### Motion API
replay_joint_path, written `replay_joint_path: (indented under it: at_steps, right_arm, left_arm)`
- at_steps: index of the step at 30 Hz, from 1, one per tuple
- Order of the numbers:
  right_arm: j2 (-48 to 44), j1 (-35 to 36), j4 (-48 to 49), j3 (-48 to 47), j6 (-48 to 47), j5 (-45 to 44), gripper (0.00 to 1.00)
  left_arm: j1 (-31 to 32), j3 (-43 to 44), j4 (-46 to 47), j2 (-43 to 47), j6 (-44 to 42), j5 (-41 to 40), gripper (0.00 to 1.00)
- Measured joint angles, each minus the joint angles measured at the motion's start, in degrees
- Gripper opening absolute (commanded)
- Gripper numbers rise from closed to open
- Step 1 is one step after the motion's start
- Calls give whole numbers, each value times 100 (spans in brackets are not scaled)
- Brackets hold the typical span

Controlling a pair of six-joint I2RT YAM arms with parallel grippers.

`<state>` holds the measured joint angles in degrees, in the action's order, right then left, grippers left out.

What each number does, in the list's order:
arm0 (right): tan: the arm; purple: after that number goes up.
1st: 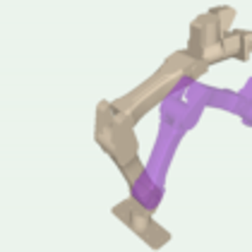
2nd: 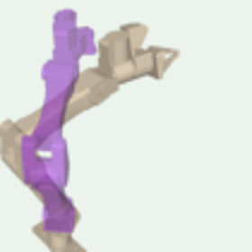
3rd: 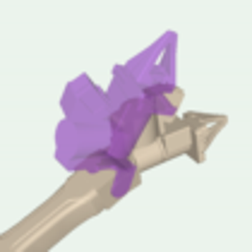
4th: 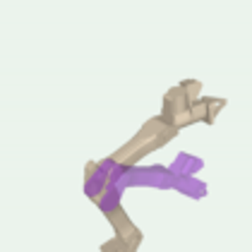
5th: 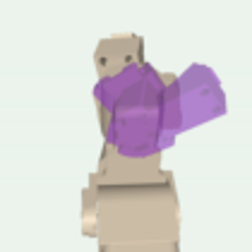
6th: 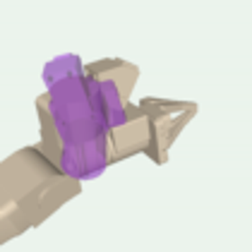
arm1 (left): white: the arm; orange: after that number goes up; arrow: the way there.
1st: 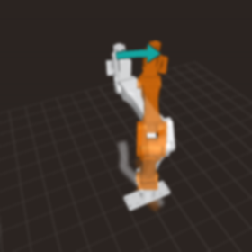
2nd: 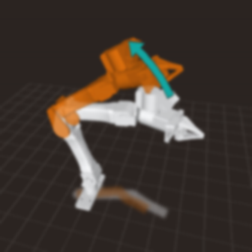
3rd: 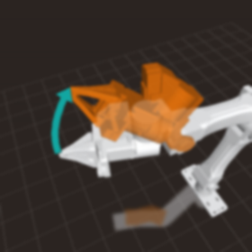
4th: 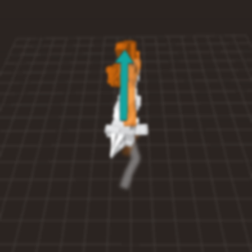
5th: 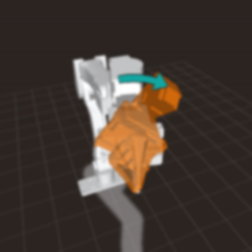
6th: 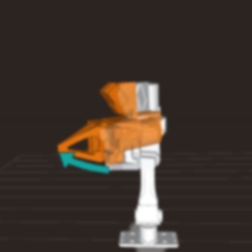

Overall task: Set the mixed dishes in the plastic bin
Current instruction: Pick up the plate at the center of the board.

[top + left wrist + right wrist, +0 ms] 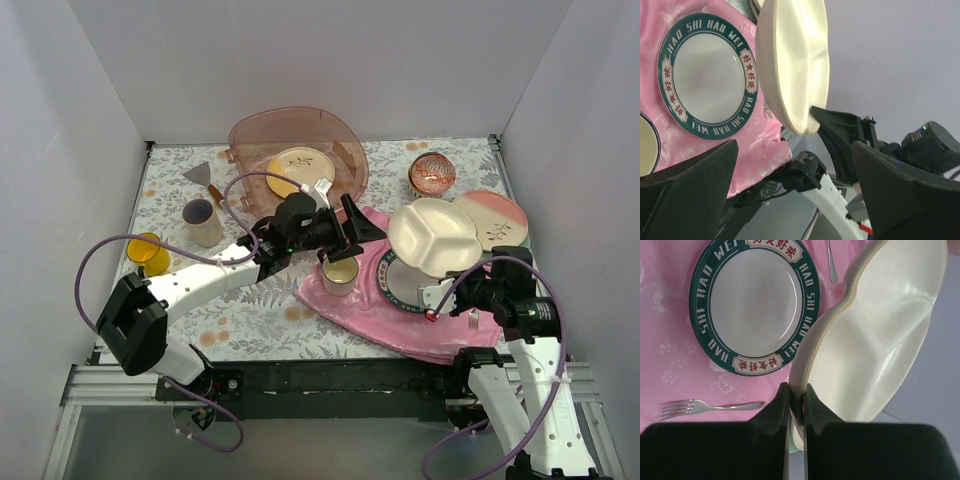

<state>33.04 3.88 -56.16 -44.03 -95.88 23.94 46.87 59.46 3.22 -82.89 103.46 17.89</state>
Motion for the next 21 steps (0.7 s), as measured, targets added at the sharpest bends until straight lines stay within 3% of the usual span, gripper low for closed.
replay_joint_path:
  at_steps: [9, 16, 21]
  right_arm:
    - [-57, 0, -37, 0, -236, 223, 1]
    - [-76, 0, -37, 2, -286, 306, 1]
    - [-94, 0, -28, 70, -310, 330, 1]
  left_arm:
    - [304, 901, -455, -957, -240, -730, 97]
    - [595, 1631, -1121, -1523, -616, -1423, 76]
    - [833, 2199, -1751, -1860, -929, -2002, 52]
